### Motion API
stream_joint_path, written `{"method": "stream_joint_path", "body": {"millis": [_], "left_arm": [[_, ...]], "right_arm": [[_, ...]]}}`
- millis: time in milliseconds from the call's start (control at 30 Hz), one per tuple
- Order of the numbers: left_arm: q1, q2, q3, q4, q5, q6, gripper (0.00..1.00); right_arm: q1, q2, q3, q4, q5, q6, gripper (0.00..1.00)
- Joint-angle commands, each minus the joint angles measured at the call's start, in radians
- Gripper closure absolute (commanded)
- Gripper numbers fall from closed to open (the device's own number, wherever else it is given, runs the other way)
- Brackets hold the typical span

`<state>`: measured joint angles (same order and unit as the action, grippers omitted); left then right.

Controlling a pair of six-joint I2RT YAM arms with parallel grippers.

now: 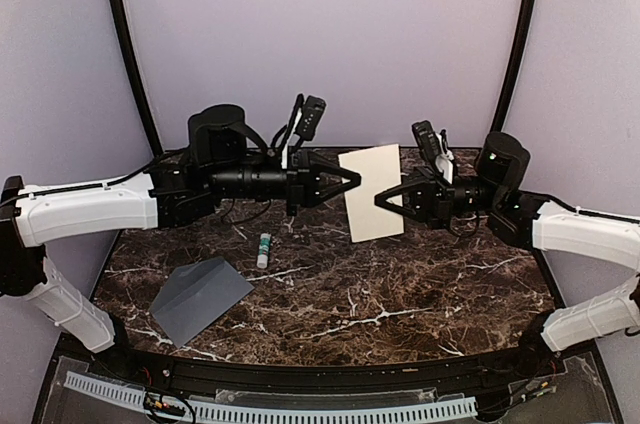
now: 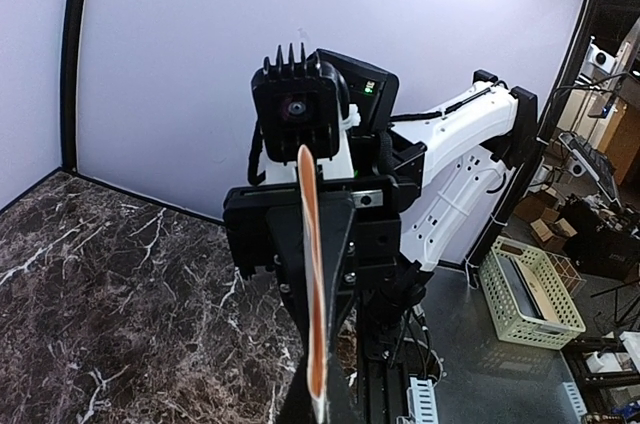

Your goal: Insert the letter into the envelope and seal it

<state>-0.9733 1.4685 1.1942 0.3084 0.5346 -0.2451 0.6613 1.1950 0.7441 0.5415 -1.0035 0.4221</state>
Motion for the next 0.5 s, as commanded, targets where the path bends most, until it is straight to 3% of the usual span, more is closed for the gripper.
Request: {"method": "stream_joint_path", "body": {"millis": [0, 67, 100, 167, 200, 300, 467], "left_arm": [[-0.001, -0.031, -0.024, 0.055, 0.009, -0.015, 0.99], [-0.001, -0.036, -0.034, 0.056, 0.01, -0.012, 0.84], [-0.001, -0.04, -0.036, 0.052, 0.007, -0.008, 0.69], [-0.001, -0.047, -0.059, 0.053, -0.002, -0.006, 0.5], [-0.001, -0.05, -0.066, 0.053, -0.005, -0.005, 0.45], [-0.001, -0.051, -0.095, 0.066, -0.008, -0.014, 0.43], [-0.001, -0.014, -0.111, 0.1, 0.028, -0.046, 0.56]], "right_arm": [[0.005, -0.006, 0.019, 0.032, 0.005, -0.003, 1.0], [0.006, -0.015, 0.012, 0.032, 0.024, 0.001, 1.0], [0.006, -0.022, 0.009, 0.035, 0.036, 0.008, 1.0], [0.006, -0.035, -0.002, 0.046, 0.067, 0.026, 1.0], [0.006, -0.041, -0.008, 0.057, 0.08, 0.037, 1.0], [0.006, -0.061, -0.029, 0.106, 0.103, 0.069, 1.0], [0.006, -0.068, -0.041, 0.154, 0.125, 0.093, 1.0]]}}
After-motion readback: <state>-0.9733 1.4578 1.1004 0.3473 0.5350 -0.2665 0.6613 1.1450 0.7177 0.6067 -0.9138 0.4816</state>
